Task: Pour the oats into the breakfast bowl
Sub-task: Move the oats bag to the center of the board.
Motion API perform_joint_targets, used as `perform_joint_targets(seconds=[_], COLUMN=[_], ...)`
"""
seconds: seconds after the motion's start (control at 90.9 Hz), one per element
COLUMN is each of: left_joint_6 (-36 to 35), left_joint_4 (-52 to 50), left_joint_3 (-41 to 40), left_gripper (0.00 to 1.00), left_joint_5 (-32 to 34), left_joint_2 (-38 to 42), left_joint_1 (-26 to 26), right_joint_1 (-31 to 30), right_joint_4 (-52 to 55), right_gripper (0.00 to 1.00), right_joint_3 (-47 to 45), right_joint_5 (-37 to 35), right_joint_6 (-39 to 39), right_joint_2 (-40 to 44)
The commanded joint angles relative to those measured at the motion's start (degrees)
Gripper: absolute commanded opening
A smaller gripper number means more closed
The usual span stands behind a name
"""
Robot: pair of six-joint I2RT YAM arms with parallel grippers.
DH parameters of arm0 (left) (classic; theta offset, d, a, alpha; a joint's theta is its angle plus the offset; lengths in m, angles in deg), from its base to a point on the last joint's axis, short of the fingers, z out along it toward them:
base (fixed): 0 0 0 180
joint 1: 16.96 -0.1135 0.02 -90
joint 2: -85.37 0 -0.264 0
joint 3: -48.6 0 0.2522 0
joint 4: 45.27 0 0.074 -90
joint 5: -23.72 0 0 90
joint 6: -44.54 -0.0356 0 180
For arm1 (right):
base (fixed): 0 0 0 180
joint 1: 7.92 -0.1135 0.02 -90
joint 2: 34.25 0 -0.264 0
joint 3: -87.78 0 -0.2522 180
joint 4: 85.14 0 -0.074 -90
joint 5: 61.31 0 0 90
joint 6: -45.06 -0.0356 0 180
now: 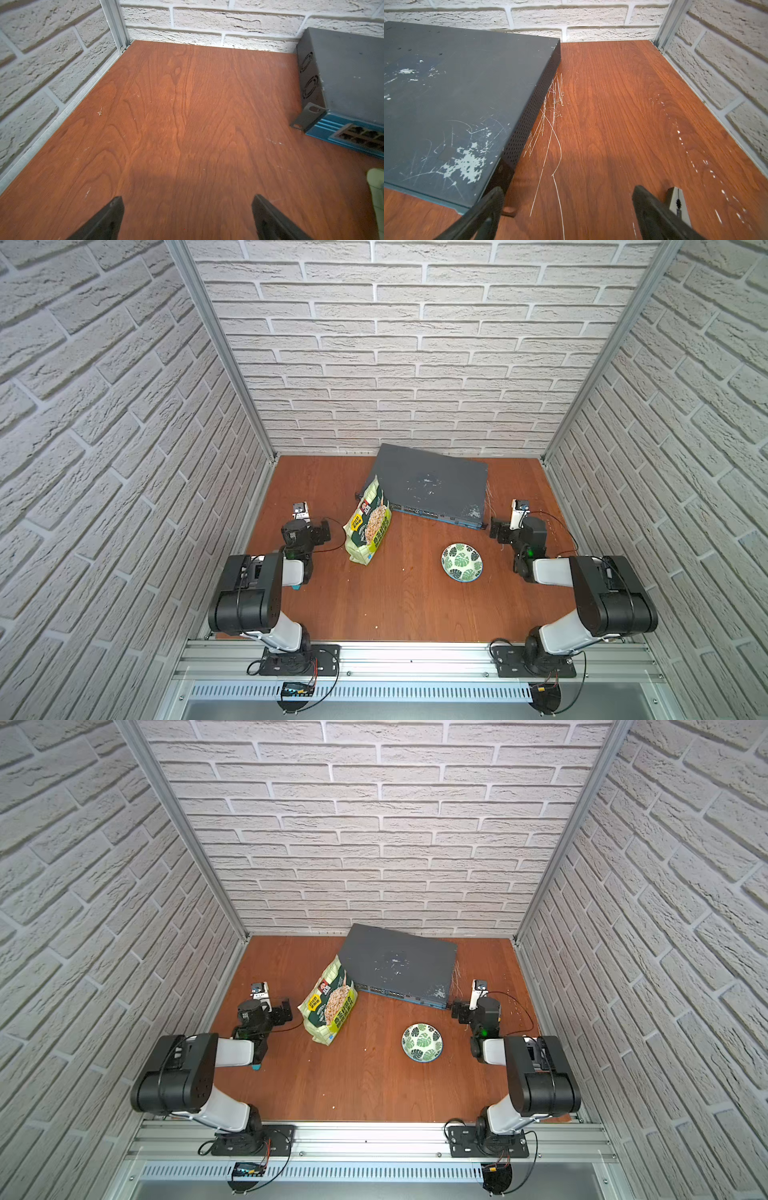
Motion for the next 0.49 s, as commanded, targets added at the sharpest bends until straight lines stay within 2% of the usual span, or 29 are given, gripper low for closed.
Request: perform_joint_targets(seconds=[0.0,0.484], left_joint_6=[0.3,0.7], left_joint_4=[2.6,1.4], left_joint_3=[0.8,1.1], left_gripper=[0.98,0.98], left_joint_5=[0.1,0.3], left_joint_2=[-0.1,1.2], left_joint_1=[0.1,-0.2], right_joint_1=[-0.2,0.4], right_joint_4=[-1.1,-1.2], right_gripper=[0.99,0.99], right_joint_3=[0.4,0.4], right_joint_5=[0.2,1.3], right_joint_6=[-0.3,-0.7], right_joint_2=[0.6,0.6])
